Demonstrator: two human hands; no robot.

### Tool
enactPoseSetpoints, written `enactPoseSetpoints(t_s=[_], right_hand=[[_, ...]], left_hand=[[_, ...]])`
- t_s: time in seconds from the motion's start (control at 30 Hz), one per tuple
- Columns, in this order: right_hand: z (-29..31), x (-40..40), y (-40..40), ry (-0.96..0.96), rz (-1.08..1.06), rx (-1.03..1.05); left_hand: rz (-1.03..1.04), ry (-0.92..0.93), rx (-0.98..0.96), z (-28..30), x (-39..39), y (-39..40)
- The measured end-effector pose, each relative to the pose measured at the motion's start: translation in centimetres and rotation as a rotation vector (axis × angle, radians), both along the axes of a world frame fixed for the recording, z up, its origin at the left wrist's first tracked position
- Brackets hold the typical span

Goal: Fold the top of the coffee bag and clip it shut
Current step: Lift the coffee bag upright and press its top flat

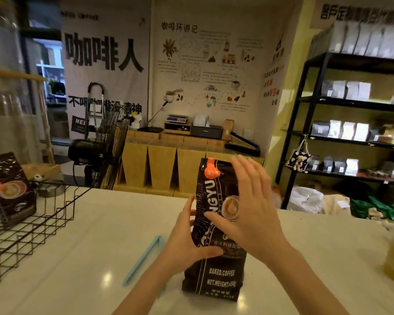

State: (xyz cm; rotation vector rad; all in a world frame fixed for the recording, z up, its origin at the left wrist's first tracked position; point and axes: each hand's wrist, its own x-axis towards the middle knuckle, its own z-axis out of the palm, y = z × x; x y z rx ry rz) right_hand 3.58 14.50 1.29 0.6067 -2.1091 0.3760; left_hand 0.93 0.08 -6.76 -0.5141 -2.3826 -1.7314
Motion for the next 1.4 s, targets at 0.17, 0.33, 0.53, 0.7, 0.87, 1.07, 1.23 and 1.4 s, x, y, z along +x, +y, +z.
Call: enactPoseSetpoints(t_s=[0.17, 0.33, 0.53, 0.7, 0.87, 1.07, 1.23, 1.4], right_hand=[[5.9, -1.4, -4.5, 0.044, 0.013, 0.687], [8.1, -2.8, -8.0, -0.327, -0.168, 1.017], [10.1, -3.9, -7.8, -0.506, -0.195, 0.958], [10.2, -4.0, -7.4, -0.568, -0.238, 1.038], [10.6, -4.8, -6.4, -0.686, -0.106, 0.975], [10.9, -5.2, -4.3, -0.744, -0.038, 0.898], [11.6, -5.5, -2.5, -0.782, -0.036, 0.804], [11.8, -6.2, -0.9, -0.817, -0.039, 0.732]], left_hand=[[0.011, 0.056, -0.037, 0.4, 0.5, 0.0], [0.024, 0.108, -0.090, 0.7, 1.2, -0.2], [-0.057, 0.043, 0.071, 0.6, 0.9, -0.3], [-0.017, -0.127, 0.421, -1.1, 0.3, -0.1], [0.078, -0.095, 0.563, -2.4, 1.0, 1.3], [0.181, -0.045, 0.568, -2.9, 1.5, 2.6], [0.180, 0.026, 0.470, -2.3, 1.8, 2.8], [0.159, 0.017, 0.444, -1.8, 2.3, 3.0]])
